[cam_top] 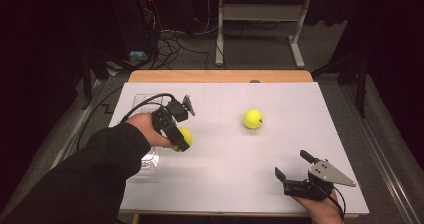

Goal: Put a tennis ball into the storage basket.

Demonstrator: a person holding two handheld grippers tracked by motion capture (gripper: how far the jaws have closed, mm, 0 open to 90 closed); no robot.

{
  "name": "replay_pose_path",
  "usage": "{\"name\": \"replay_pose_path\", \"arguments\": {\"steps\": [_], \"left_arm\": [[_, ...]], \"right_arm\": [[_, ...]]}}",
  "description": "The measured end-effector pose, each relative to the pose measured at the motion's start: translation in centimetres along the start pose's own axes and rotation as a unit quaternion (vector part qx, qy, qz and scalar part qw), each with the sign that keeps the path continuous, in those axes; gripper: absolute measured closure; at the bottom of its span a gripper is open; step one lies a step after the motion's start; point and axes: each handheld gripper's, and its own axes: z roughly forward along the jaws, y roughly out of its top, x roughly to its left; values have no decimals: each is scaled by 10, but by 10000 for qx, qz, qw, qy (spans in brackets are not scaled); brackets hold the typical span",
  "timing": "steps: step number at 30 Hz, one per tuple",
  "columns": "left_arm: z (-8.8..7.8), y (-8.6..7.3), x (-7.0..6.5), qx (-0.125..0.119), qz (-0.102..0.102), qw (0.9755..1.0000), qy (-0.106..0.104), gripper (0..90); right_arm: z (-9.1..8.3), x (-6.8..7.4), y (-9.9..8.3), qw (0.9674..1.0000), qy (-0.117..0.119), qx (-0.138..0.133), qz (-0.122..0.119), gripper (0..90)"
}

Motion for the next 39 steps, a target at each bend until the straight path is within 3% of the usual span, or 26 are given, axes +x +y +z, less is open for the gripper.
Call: {"name": "replay_pose_path", "arguments": {"steps": [18, 30, 39], "left_arm": [[-19, -28, 52, -24, -653, 9978, 66, 269], [-20, -50, 87, 38, -1173, 9928, 234, 269], [-16, -59, 104, 120, -1446, 9888, 350, 269]], "right_arm": [[1, 0, 0, 10000, 10, 3, 15, 0], [1, 0, -1, 10000, 11, 21, -8, 0], [1, -1, -1, 10000, 8, 24, -9, 0]]}}
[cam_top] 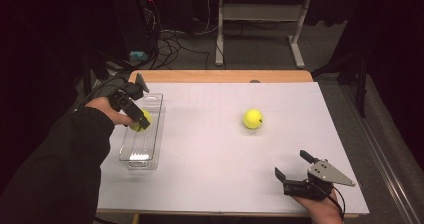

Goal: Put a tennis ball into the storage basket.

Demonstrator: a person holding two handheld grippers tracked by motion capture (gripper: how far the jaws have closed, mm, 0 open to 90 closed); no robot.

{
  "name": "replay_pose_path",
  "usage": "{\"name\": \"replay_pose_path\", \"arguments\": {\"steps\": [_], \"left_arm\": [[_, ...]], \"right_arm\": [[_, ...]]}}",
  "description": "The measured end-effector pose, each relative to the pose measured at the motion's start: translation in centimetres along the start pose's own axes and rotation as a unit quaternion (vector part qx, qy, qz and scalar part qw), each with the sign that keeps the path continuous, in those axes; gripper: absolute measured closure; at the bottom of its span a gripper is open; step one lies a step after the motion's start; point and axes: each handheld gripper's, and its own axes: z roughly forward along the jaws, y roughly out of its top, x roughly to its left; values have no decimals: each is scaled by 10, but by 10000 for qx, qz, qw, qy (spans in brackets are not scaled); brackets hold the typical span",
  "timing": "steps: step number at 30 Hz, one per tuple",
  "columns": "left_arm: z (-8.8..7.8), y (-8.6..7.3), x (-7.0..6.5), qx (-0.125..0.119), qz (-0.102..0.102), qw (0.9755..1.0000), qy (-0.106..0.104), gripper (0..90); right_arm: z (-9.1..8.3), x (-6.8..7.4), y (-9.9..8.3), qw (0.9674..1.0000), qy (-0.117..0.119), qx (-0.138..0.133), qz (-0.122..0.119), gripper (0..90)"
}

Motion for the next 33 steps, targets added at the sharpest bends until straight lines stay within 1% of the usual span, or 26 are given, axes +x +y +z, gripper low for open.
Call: {"name": "replay_pose_path", "arguments": {"steps": [5, 9, 13, 19, 22, 28, 30, 33], "left_arm": [[4, 3, 4, 6, -86, 9999, 102, 269], [10, 7, 5, 21, -124, 9999, 109, 268], [20, 12, 4, 63, -120, 9998, 124, 268], [30, 20, 10, 75, -235, 9995, 190, 268], [33, 21, 13, 59, -272, 9995, 151, 267], [41, 24, 18, 105, -376, 9984, 403, 266], [43, 25, 19, 126, -387, 9985, 360, 266], [47, 26, 19, 180, -363, 9983, 425, 265]], "right_arm": [[0, 0, 0, 10000, -2, 8, -4, 0], [0, 0, 0, 10000, 3, 12, 4, 0], [0, 0, 0, 10000, 4, 6, -3, 0], [0, 0, -1, 10000, -1, 9, -13, 0], [0, -1, -1, 10000, 4, 3, -8, 0], [1, -1, -1, 10000, 7, 17, -9, 0], [1, -1, -1, 10000, 4, 23, 5, 0], [1, -1, -2, 10000, -3, 32, 3, 0]]}}
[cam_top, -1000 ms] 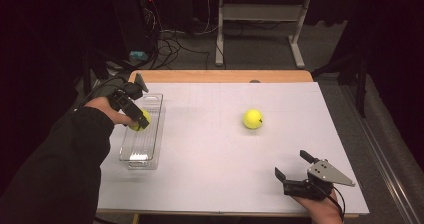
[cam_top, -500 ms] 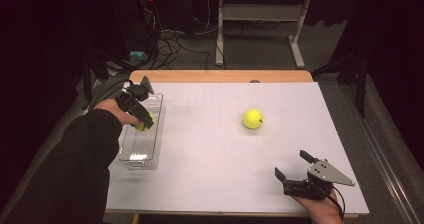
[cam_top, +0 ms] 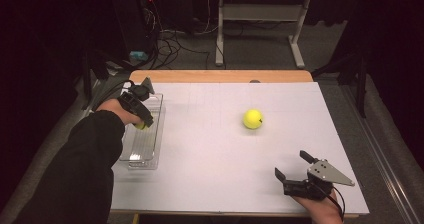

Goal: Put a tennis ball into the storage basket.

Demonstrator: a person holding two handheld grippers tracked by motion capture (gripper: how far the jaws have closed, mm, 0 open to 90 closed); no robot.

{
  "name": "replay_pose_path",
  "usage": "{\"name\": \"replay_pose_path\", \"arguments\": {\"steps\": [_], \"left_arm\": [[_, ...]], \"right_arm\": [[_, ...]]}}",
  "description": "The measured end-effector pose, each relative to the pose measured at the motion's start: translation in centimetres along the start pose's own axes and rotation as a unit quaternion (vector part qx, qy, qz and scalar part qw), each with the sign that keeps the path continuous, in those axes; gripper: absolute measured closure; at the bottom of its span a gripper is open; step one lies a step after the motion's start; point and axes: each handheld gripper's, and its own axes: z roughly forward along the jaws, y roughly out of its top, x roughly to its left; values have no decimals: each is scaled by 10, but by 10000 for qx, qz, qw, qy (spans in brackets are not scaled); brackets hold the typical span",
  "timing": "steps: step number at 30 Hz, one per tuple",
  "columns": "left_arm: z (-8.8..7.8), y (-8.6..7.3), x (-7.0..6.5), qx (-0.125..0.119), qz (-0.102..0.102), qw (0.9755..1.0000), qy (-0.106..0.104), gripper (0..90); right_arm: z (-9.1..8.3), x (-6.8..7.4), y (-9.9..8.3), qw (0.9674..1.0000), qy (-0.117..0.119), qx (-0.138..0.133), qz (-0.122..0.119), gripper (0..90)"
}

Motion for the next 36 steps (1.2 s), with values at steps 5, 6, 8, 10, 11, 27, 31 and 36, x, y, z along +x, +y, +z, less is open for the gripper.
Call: {"name": "replay_pose_path", "arguments": {"steps": [5, 6, 8, 10, 11, 27, 31, 36], "left_arm": [[3, 2, -1, 32, 10, 10000, -2, 264], [3, 3, -1, 54, 24, 10000, 6, 264], [4, 3, -1, 30, -3, 10000, 39, 264], [2, 2, 0, -18, -19, 10000, 32, 245], [0, 3, -1, -31, -37, 9999, 99, 143], [-21, -8, -28, -291, 293, 9991, -119, 7], [-20, -7, -45, -296, 506, 9982, -99, 7], [-19, -4, -64, -329, 669, 9972, -106, 7]], "right_arm": [[1, 0, -1, 10000, 10, 22, 4, 0], [1, 0, -1, 10000, 10, 20, 7, 0], [0, 0, -1, 10000, 4, 15, 10, 0], [0, 0, -1, 10000, 0, 13, 8, 0], [0, 0, -1, 10000, -2, 13, 12, 0], [0, 0, 0, 10000, -19, 4, -1, 0], [0, 0, 0, 10000, -8, -11, -20, 0], [0, 1, 0, 10000, -1, -14, -8, 0]]}}
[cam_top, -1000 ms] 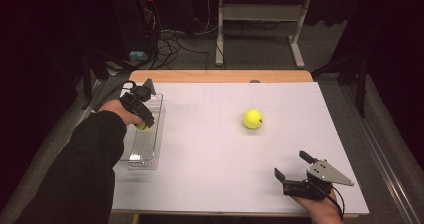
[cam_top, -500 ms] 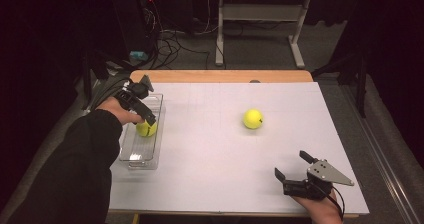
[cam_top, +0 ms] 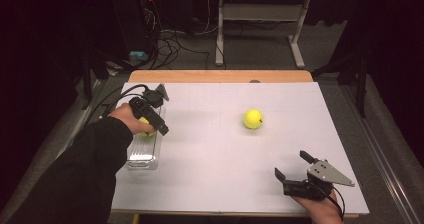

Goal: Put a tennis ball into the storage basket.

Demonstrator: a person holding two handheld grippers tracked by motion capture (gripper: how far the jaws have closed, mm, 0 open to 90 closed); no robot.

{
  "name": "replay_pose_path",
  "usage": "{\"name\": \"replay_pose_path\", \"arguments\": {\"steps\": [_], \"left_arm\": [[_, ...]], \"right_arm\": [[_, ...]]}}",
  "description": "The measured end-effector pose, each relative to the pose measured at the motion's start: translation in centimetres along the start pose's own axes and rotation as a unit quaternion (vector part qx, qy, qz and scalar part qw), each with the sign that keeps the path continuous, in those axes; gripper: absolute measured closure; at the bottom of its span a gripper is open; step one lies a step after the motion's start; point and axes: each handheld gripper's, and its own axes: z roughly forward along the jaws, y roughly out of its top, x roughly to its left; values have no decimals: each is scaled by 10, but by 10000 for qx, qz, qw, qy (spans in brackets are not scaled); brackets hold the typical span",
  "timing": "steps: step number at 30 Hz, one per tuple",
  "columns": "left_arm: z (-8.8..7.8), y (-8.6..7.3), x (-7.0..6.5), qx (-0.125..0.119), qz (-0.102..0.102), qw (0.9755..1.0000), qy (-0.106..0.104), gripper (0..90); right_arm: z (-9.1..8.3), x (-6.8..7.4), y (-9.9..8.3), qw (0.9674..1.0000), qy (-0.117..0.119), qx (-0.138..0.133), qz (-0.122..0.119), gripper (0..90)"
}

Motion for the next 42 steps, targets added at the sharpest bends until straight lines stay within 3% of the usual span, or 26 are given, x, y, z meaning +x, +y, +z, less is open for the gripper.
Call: {"name": "replay_pose_path", "arguments": {"steps": [17, 22, 26, 30, 37, 42], "left_arm": [[10, 17, -68, -174, 647, 9977, -121, 7], [11, 22, -87, -199, 924, 9954, -172, 7], [13, 24, -98, -271, 1004, 9942, -283, 7], [18, 23, -114, -282, 1191, 9922, -230, 7], [29, 19, -134, -134, 1399, 9897, -284, 7], [30, 19, -137, -70, 1490, 9883, -315, 7]], "right_arm": [[1, 1, 0, 10000, 3, 7, 7, 0], [1, 1, 0, 10000, 16, 3, -9, 0], [1, 1, 0, 10000, 19, -3, -18, 0], [1, 2, 0, 10000, 19, 1, -28, 0], [0, 3, 3, 10000, 1, -38, -39, 0], [1, 1, 2, 10000, -43, -40, 36, 0]]}}
